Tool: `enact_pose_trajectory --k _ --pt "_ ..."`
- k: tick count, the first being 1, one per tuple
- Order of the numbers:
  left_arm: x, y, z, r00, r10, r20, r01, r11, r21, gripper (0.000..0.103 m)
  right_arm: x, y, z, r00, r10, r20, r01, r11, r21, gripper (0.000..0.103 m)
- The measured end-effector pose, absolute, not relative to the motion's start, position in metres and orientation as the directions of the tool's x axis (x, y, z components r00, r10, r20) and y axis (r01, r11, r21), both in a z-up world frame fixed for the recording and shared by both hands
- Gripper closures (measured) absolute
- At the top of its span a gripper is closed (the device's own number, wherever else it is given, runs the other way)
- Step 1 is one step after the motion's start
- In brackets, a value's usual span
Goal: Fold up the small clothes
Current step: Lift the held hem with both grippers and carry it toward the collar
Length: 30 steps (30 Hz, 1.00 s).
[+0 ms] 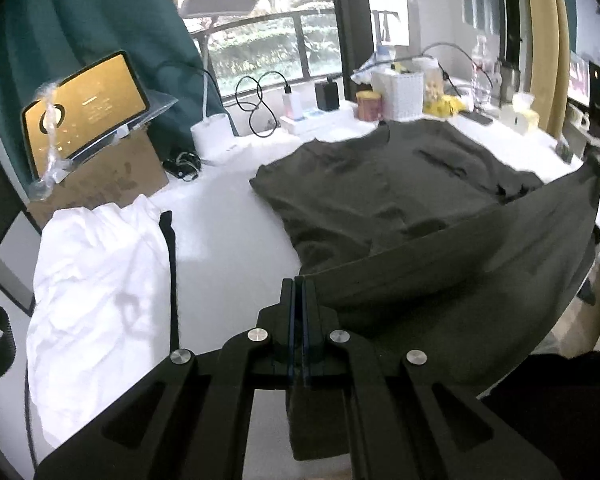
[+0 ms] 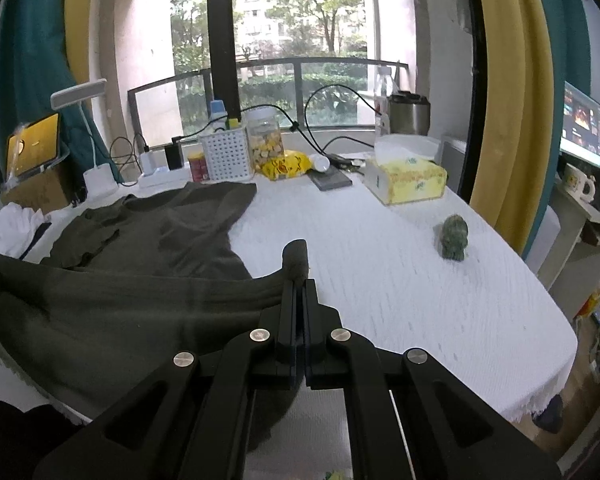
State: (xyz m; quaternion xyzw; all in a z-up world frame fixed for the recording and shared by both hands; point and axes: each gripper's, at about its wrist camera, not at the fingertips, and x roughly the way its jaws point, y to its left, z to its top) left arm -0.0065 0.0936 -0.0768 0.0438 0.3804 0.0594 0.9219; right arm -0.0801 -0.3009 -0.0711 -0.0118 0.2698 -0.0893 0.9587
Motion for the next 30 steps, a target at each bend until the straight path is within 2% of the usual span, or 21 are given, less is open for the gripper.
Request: enact_pose_trajectory --k 14,30 --pt "-0.002 0.117 -0.057 0.772 0.191 -0.607 -0.169 0.981 0.094 0.102 -0.046 -0.285 -0.048 0.855 -0.146 -0.499 0.121 0.989 -0.082 0.1" --pt "0.025 0.143 -0.04 0.81 0.205 -0.549 -0.214 0.976 0.049 0.102 0.0 -0.275 -0.024 0.867 -0.135 -0.479 0.106 0.99 -0.088 0.1"
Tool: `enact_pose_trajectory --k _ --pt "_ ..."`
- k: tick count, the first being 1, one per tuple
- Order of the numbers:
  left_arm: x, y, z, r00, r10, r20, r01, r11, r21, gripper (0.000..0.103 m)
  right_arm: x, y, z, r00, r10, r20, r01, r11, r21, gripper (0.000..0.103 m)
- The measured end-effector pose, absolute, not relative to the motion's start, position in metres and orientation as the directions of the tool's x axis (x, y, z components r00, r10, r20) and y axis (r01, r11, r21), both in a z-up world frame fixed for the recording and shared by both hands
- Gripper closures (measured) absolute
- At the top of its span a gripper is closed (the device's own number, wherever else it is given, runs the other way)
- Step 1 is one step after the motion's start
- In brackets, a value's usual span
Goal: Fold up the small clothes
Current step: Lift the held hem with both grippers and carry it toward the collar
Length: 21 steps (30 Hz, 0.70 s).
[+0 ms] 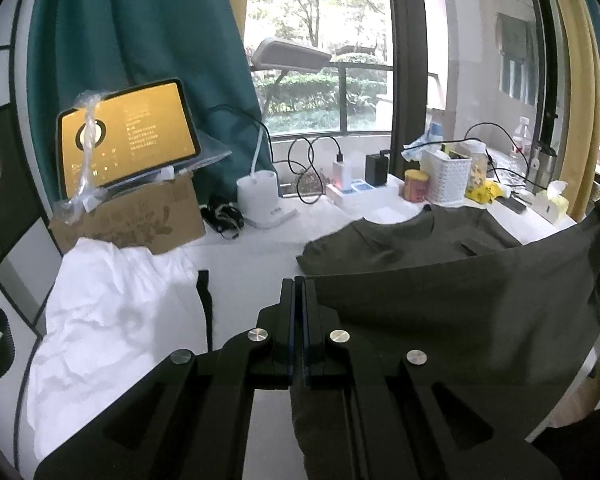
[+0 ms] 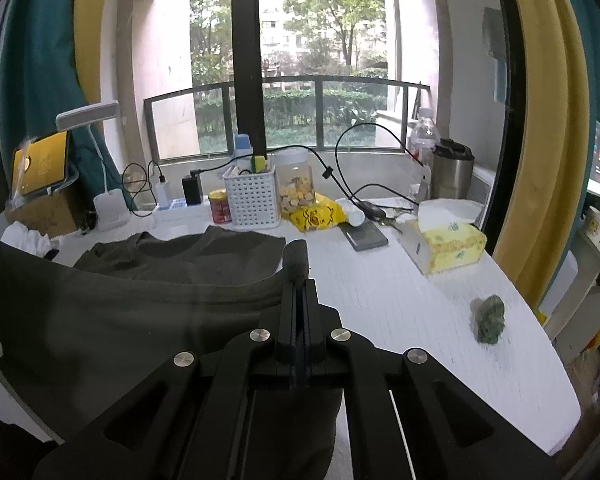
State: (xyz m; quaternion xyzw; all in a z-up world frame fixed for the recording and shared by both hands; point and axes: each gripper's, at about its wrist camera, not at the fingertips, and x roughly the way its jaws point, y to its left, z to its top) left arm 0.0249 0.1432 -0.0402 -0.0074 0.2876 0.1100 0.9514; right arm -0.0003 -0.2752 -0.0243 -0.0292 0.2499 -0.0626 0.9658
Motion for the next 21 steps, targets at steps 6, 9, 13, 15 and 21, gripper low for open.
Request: enact_pose_trajectory --k 6,9,13,15,21 --pt "0.039 0.149 -0.034 0.82 0.203 -0.535 -0.213 0.976 0.044 0.102 0.019 -0.276 -0.017 0.871 -0.134 -0.472 0.106 0.991 -0.085 0.1" --pt "0.046 0.154 -0.032 0.821 0.209 -0.532 -0.22 0.975 0.044 0.102 0.029 -0.276 -0.015 0.873 -0.133 -0.469 0.106 0.991 -0.083 0.1" --pt "0.057 0.16 -0.03 0.822 0.209 -0.53 -0.221 0.974 0.041 0.102 0.047 -0.277 -0.012 0.876 -0.131 -0.465 0.106 0.991 -0.078 0.1" --pt "0.064 0.162 -0.03 0.821 0.207 -0.533 -0.216 0.975 0.046 0.102 0.055 -0.278 -0.012 0.877 -0.132 -0.461 0.11 0.991 -0.073 0.1" --pt "0.083 0.172 -0.026 0.824 0.206 -0.529 -0.215 0.976 0.045 0.102 0.079 -0.277 -0.012 0.884 -0.128 -0.45 0.118 0.992 -0.051 0.1"
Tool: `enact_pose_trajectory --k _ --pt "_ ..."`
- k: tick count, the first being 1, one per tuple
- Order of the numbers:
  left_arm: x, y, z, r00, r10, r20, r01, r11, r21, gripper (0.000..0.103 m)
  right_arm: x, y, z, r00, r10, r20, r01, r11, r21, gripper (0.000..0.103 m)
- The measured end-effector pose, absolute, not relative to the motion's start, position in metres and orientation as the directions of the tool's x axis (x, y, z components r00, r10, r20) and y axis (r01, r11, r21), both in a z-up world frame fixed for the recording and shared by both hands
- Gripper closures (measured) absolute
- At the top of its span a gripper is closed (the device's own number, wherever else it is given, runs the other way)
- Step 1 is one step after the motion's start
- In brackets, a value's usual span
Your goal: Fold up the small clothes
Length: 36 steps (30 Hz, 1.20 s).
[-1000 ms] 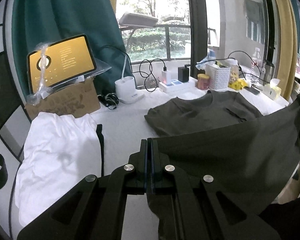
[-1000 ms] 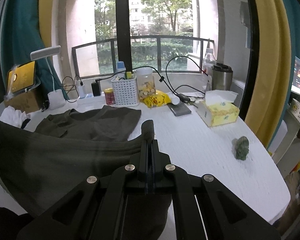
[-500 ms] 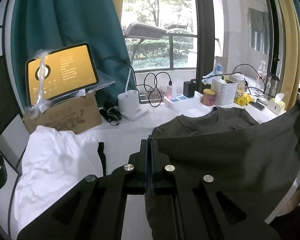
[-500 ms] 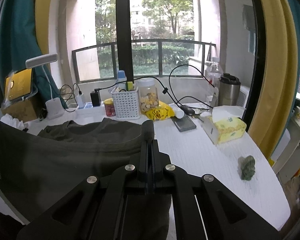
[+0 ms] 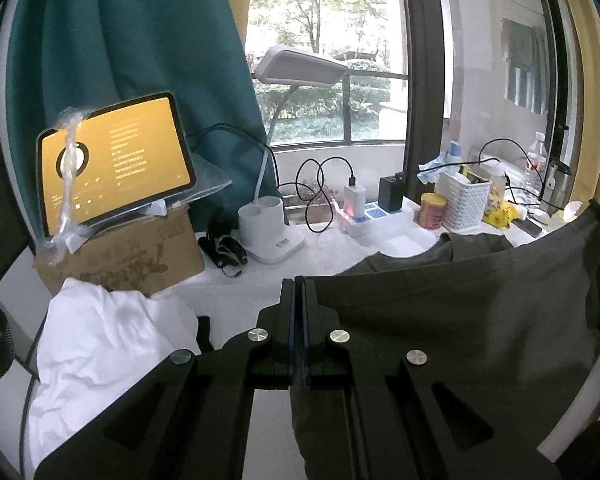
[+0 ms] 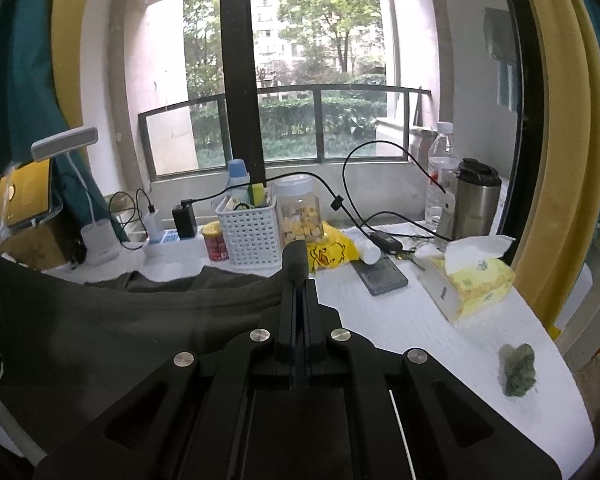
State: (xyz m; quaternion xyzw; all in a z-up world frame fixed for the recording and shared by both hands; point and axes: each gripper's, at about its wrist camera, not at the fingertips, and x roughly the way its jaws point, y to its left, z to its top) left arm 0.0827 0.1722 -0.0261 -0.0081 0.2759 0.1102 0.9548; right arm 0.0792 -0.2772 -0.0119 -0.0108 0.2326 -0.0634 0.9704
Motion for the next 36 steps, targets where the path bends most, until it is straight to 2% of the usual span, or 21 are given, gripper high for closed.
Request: enact_pose_trajectory --k 36 --pt "0.204 0.218 -0.016 0.852 0.21 -0.48 -0.219 0.975 0.038 0.102 0.233 -0.298 -0.008 0.891 -0.146 -0.43 0.089 0.985 -0.15 0.1"
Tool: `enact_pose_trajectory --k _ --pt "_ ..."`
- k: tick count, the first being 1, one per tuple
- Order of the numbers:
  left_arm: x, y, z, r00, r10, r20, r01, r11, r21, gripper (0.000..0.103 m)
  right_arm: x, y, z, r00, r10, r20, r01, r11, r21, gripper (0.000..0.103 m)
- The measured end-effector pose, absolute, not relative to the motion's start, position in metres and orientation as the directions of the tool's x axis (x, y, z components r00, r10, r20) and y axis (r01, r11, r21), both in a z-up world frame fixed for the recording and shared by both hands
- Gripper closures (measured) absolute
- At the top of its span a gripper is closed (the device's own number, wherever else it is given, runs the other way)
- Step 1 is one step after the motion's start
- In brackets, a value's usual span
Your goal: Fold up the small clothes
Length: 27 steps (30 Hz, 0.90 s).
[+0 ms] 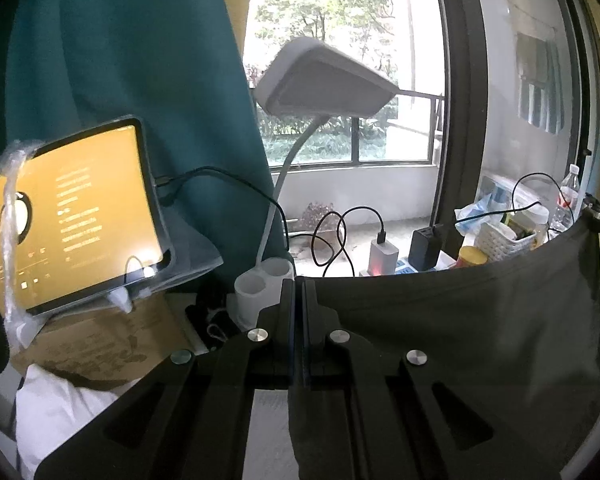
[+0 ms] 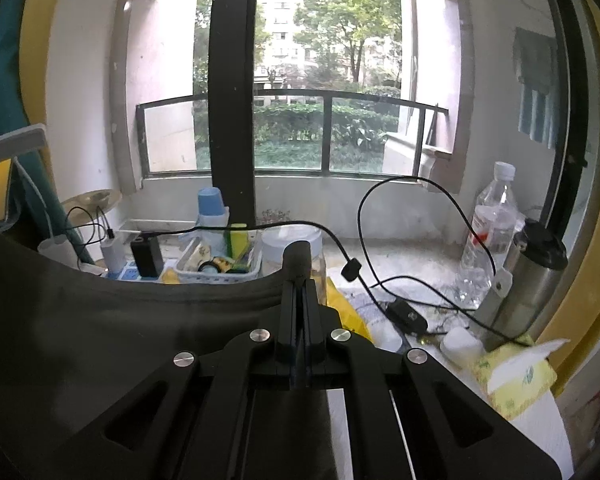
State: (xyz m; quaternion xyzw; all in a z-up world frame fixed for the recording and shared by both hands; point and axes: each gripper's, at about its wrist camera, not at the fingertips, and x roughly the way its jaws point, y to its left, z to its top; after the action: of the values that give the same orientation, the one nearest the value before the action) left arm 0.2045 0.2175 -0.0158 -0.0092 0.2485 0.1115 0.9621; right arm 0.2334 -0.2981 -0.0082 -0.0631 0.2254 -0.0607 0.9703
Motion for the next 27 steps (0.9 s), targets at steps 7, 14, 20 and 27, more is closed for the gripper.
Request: enact_pose_trajectory --k 7,14,20,27 --pt "0.229 0.227 -0.031 0.826 0.244 -0.507 -0.242 0.968 0.07 0.102 0.258 -0.302 -0.025 0.878 -0.166 -0.448 0.096 0.98 -0.176 0.1" --pt "0.248 0.226 -0.052 0.794 0.263 -0.548 -0.236 0.964 0.121 0.102 0.277 -0.304 -0.045 0.856 -0.185 -0.483 0.097 0.975 -0.201 0.1" --pt "0.261 0.225 -0.075 0.764 0.28 -0.581 -0.237 0.96 0.151 0.102 0.288 -0.3 -0.062 0.843 -0.225 -0.489 0.105 0.96 -0.26 0.1" --pt "0.268 0.229 -0.094 0.735 0.282 -0.616 -0.241 0.959 0.151 0.102 0.3 -0.301 -0.085 0.818 -0.245 -0.52 0.11 0.955 -0.276 0.1"
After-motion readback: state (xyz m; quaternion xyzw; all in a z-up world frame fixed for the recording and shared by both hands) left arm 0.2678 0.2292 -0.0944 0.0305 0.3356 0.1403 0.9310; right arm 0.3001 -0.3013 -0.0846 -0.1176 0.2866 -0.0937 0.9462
